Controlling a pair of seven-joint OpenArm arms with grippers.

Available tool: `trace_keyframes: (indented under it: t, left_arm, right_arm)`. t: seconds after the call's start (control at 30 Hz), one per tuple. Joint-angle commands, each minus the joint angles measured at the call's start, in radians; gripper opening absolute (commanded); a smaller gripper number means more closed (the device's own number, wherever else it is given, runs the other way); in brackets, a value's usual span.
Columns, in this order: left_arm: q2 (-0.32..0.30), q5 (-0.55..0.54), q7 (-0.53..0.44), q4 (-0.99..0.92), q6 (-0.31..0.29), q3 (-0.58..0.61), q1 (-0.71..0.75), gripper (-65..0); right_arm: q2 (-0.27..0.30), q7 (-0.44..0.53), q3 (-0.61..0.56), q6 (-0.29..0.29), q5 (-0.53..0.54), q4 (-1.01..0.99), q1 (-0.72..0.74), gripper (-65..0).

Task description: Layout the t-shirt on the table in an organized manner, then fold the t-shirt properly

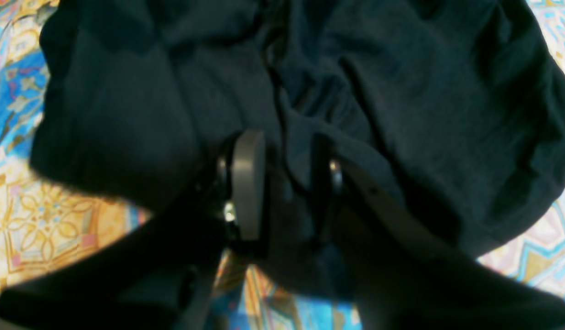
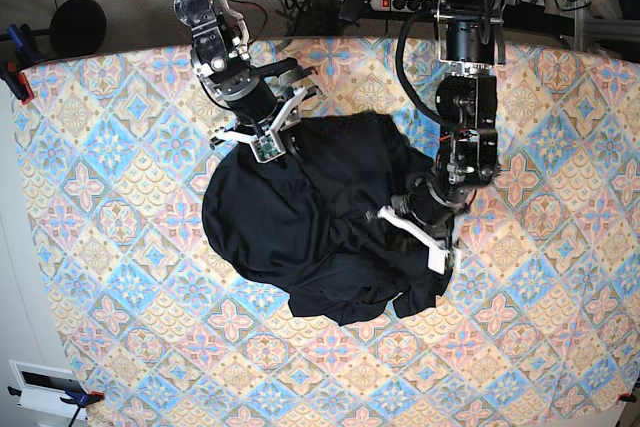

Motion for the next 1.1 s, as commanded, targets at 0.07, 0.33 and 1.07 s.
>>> trace_keyframes:
  t: [0.07, 0.33, 1.07]
  left_arm:
    - [-0.001, -0.006, -0.015, 0.152, -0.009, -0.003, -0.068, -65.0]
    - [-0.001, -0.006, 0.098, 0.262, -0.006, -0.003, -0.246, -65.0]
    - [-0.137, -0.003, 0.008, 0.094, -0.007, -0.184, -0.191, -65.0]
  right_arm:
    - [-0.001, 0.027, 0.002, 0.001, 0.01, 0.016, 0.007, -47.8]
    - [-0.001, 0.027, 0.003, 0.001, 0.01, 0.018, 0.007, -47.8]
    - [-0.069, 0.027, 0.134, 0.001, 0.01, 0.018, 0.012, -47.8]
